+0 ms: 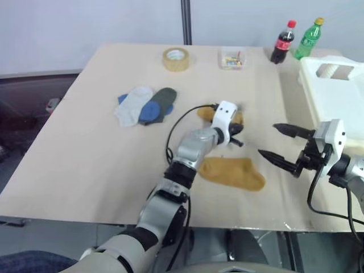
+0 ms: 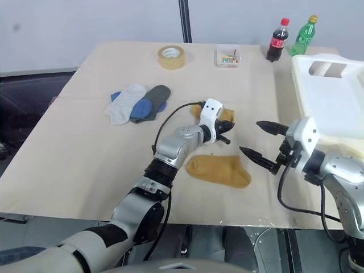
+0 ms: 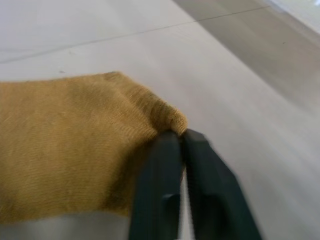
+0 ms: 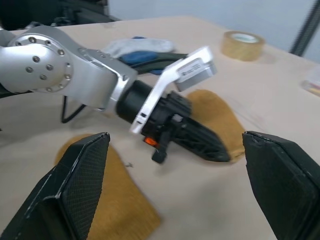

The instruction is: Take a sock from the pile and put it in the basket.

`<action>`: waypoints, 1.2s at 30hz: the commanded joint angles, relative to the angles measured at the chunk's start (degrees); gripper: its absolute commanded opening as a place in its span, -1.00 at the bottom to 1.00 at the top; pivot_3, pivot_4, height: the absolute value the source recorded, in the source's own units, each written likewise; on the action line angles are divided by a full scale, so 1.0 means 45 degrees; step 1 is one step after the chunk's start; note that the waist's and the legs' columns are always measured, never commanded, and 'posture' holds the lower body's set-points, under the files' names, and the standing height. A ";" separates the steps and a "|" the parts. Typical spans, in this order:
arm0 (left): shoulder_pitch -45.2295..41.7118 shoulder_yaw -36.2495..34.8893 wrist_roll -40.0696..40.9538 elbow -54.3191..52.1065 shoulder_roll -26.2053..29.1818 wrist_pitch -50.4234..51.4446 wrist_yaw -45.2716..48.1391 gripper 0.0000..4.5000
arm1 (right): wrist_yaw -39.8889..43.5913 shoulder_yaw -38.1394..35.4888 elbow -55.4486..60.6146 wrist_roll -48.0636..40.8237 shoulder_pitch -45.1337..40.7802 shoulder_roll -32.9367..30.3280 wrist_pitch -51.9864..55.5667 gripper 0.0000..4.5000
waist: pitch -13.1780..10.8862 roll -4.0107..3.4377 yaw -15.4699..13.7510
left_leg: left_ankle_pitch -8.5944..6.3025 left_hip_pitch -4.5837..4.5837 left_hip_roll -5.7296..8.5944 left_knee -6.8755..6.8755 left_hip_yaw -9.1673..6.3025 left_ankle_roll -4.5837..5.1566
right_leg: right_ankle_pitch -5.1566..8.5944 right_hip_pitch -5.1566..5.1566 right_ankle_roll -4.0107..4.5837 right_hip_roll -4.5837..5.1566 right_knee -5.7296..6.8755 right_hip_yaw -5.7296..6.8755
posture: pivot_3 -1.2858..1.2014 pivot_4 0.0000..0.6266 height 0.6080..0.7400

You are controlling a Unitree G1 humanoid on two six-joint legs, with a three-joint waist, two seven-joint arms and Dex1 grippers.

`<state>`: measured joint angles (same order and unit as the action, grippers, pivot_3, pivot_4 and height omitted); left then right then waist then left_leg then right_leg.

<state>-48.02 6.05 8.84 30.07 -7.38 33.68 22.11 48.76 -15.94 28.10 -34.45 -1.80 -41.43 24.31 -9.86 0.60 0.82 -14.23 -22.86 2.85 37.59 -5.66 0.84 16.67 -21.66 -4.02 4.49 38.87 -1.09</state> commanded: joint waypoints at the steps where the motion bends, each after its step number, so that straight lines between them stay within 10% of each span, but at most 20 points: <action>1: 0.0017 -0.0133 0.0727 -0.0915 -0.0759 0.0446 0.0180 -0.13 | -0.0584 -0.0399 0.0417 -0.0172 -0.0176 0.0156 -0.0056 0.96 | 0.0000 0.0000 -0.0016 | 0.0000 0.0000 -0.0001 0.0000 -0.0003 0.0000 | 0.0000 0.0001 0.0000 -0.0001 0.0001 0.0002 | 0.03 -0.52 0.97; 10: 0.0514 -0.0272 0.2776 -0.4076 0.1229 0.2422 0.2589 0.00 | -0.3140 0.1093 -0.1031 0.1576 -0.1754 0.1187 0.0686 0.96 | 0.0002 -0.0004 0.0024 | 0.0032 0.0005 -0.0002 -0.0005 0.0002 -0.0056 | 0.0000 0.0001 0.0001 0.0002 -0.0004 -0.0006 | 0.03 -0.52 0.97; 18: -0.1965 0.0249 -0.0325 0.2524 0.4015 -0.3441 0.2738 0.00 | -0.4629 0.3144 -0.4813 0.3295 -0.4914 0.2935 0.1496 0.96 | -0.0002 -0.0001 0.0005 | 0.0047 0.0017 0.0002 -0.0006 0.0015 -0.0079 | -0.0007 -0.0015 0.0011 -0.0045 0.0012 -0.0030 | 0.03 -0.52 0.97; 30: -0.3776 0.0011 -0.1856 0.8444 0.4010 -0.7269 0.2255 0.00 | -0.5726 0.3888 -0.7721 0.4451 -0.6586 0.5069 0.1795 0.96 | 0.0005 0.0011 0.0082 | 0.0049 -0.0262 0.0062 0.0079 -0.0005 -0.0081 | -0.0007 -0.0276 0.0009 0.0013 0.0035 -0.0009 | 0.03 -0.52 0.97; 36: -0.3799 -0.0275 -0.1984 0.8999 0.3975 -0.7567 0.2407 -0.12 | -0.5742 0.3832 -0.7386 0.4576 -0.6361 0.5096 0.1950 -0.05 | 0.0005 0.0012 0.0141 | 0.0044 -0.0221 0.0064 0.0158 0.0008 -0.0070 | -0.0005 -0.0272 0.0007 0.0000 0.0202 -0.0034 | 0.03 -0.52 0.97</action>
<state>-64.42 5.03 0.63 70.09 10.62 0.19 32.50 23.19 2.11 -7.51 -13.91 -30.40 -18.79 33.28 -9.84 0.66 1.45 -14.03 -23.83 3.14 38.31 -5.63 0.53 16.65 -22.87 -3.99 4.48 39.81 -1.24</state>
